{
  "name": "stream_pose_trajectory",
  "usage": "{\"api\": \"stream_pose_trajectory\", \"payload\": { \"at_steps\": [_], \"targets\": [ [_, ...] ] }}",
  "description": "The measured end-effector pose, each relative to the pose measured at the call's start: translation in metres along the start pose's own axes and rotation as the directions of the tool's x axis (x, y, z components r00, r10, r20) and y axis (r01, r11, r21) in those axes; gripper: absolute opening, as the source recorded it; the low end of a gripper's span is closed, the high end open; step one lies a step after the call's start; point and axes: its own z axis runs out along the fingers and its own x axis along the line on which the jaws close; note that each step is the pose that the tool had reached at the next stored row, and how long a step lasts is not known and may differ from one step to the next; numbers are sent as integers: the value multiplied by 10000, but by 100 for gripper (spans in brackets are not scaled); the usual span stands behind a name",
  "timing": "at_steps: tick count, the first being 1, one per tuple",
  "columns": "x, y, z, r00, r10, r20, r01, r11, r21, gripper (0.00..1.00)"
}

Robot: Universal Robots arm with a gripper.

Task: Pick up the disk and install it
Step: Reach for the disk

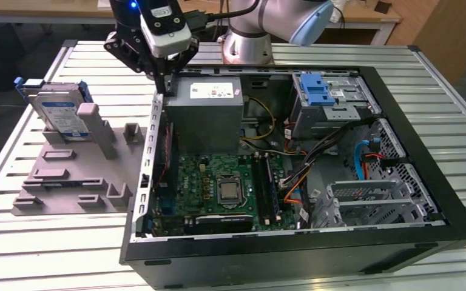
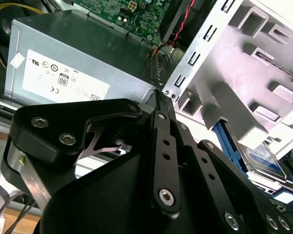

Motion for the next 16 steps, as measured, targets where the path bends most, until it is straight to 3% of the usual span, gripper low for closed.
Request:
{"api": "stream_pose_trajectory", "payload": {
  "at_steps": [16],
  "targets": [
    [62, -5, -1, 10000, 1, 0, -1, 10000, 0, 11]
  ]
}}
